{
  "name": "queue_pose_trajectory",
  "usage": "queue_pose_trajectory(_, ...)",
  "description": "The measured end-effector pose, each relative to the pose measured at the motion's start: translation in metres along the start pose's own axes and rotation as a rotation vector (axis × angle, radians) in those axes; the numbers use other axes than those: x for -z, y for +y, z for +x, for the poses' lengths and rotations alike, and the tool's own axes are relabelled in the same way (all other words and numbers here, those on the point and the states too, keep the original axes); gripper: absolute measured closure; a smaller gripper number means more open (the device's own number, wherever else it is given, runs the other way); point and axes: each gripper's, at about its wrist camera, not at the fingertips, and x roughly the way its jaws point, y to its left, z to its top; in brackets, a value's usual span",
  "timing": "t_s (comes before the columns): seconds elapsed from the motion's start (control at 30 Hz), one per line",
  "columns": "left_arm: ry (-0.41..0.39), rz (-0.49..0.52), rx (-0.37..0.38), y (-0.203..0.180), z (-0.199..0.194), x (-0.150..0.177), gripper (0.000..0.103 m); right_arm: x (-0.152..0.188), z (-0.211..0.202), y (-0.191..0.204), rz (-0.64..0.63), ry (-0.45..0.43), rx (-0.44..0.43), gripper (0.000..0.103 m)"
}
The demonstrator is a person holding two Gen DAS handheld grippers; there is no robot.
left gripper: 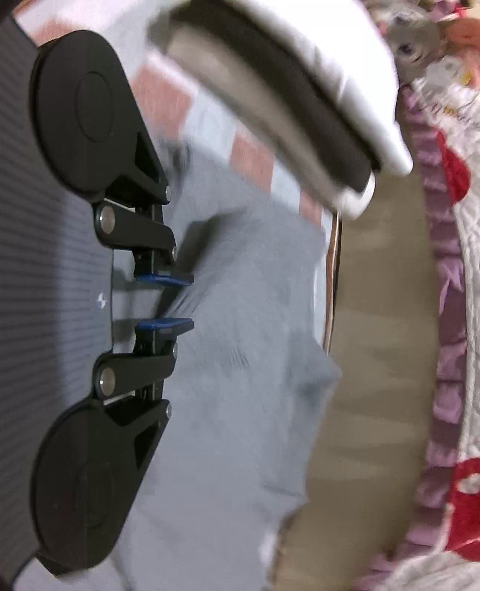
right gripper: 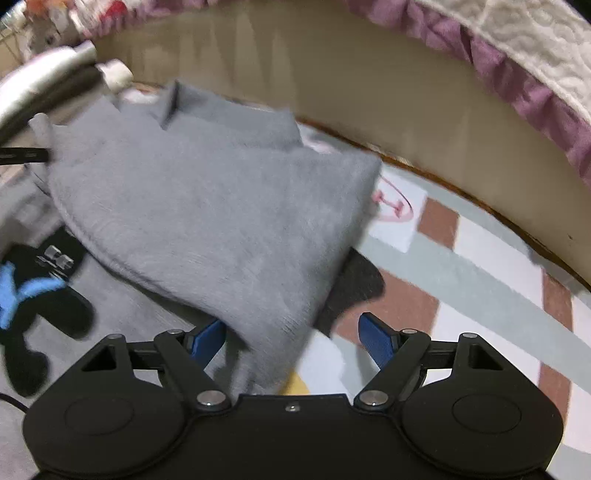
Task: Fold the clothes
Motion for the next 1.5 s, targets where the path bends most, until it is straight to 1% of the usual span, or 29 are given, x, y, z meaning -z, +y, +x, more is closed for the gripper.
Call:
queue_pose_trajectory(0.03,-0.005,0.029,-0.027,0.008,-0.008,0.004,0.083,0.002,0.002,-0.001,0.002,0.017,0.014,0.021)
queue_pose_trajectory(0.1,0.006,0.042,-0.059,0.033,-0.027,0.009,0.076,0.005,-0.005,-0.003,0.018,0.008,-0.001,0.021)
queue_pose_trajectory(0.17,0.052,0.026,-0.041,0.06,-0.05,0.008,0.072,0.003,-0.02,-0.004,0.032,-0.05,-0.045,0.022)
queue_pose_trajectory(0.27,0.118,0.027,-0.022,0.095,-0.088,0.01,0.071,-0.003,-0.069,0.013,-0.009,-0.25,-0.181,0.022)
queue_pose_trajectory(0.3,0.134,0.041,-0.028,0.104,-0.101,0.013,0.071,-0.005,-0.086,0.021,-0.025,-0.335,-0.252,0.022)
queue_pose_trajectory(0.37,0.17,0.075,-0.034,0.121,-0.129,0.022,0.068,-0.012,-0.102,0.033,-0.02,-0.425,-0.378,0.022)
queue_pose_trajectory(0.4,0.19,0.084,-0.03,0.127,-0.141,0.027,0.063,-0.015,-0.103,0.039,0.002,-0.438,-0.434,0.022)
queue_pose_trajectory(0.47,0.229,0.083,-0.029,0.14,-0.16,0.036,0.061,-0.022,-0.1,0.052,0.059,-0.447,-0.542,0.022)
queue_pose_trajectory(0.5,0.257,0.069,-0.021,0.146,-0.166,0.04,0.061,-0.025,-0.097,0.062,0.067,-0.436,-0.589,0.022)
queue_pose_trajectory(0.57,0.313,0.015,0.016,0.158,-0.176,0.049,0.061,-0.028,-0.093,0.088,0.048,-0.404,-0.635,0.022)
queue_pose_trajectory(0.63,0.353,-0.038,0.073,0.167,-0.185,0.06,0.061,-0.028,-0.096,0.119,-0.006,-0.367,-0.677,0.022)
queue_pose_trajectory(0.7,0.344,-0.089,0.089,0.174,-0.193,0.07,0.064,-0.025,-0.102,0.155,-0.094,-0.326,-0.729,0.022)
queue_pose_trajectory(0.77,0.332,-0.119,0.1,0.18,-0.197,0.079,0.064,-0.023,-0.112,0.189,-0.16,-0.288,-0.767,0.022)
queue_pose_trajectory(0.83,0.362,-0.164,0.168,0.186,-0.19,0.087,0.064,-0.016,-0.129,0.223,-0.236,-0.301,-0.84,0.022)
queue_pose_trajectory(0.9,0.394,-0.209,0.238,0.192,-0.183,0.095,0.064,-0.007,-0.139,0.258,-0.326,-0.286,-0.878,0.021)
queue_pose_trajectory(0.97,0.425,-0.255,0.309,0.197,-0.176,0.103,0.064,0.005,-0.139,0.29,-0.417,-0.26,-0.828,0.021)
queue_pose_trajectory(1.03,0.459,-0.25,0.347,0.194,-0.171,0.111,0.062,0.019,-0.134,0.316,-0.476,-0.213,-0.783,0.021)
queue_pose_trajectory(1.1,0.478,-0.223,0.359,0.191,-0.17,0.118,0.062,0.029,-0.127,0.334,-0.514,-0.153,-0.778,0.021)
queue_pose_trajectory(1.13,0.488,-0.208,0.364,0.189,-0.17,0.121,0.064,0.035,-0.126,0.341,-0.537,-0.124,-0.782,0.022)
queue_pose_trajectory(1.17,0.477,-0.172,0.381,0.186,-0.174,0.122,0.065,0.041,-0.125,0.348,-0.559,-0.095,-0.786,0.022)
queue_pose_trajectory(1.23,0.45,-0.095,0.415,0.18,-0.182,0.123,0.064,0.054,-0.132,0.359,-0.602,-0.073,-0.811,0.022)
queue_pose_trajectory(1.27,0.435,-0.064,0.424,0.178,-0.187,0.122,0.063,0.058,-0.133,0.364,-0.604,-0.066,-0.804,0.022)
queue_pose_trajectory(1.33,0.411,-0.029,0.442,0.176,-0.191,0.122,0.063,0.067,-0.134,0.377,-0.602,-0.051,-0.775,0.022)
queue_pose_trajectory(1.4,0.369,0.028,0.449,0.174,-0.191,0.121,0.063,0.076,-0.135,0.392,-0.638,-0.048,-0.724,0.022)
queue_pose_trajectory(1.47,0.312,0.107,0.452,0.17,-0.192,0.119,0.063,0.085,-0.139,0.403,-0.684,-0.083,-0.67,0.02)
queue_pose_trajectory(1.5,0.29,0.13,0.473,0.168,-0.192,0.117,0.063,0.085,-0.14,0.403,-0.678,-0.093,-0.663,0.021)
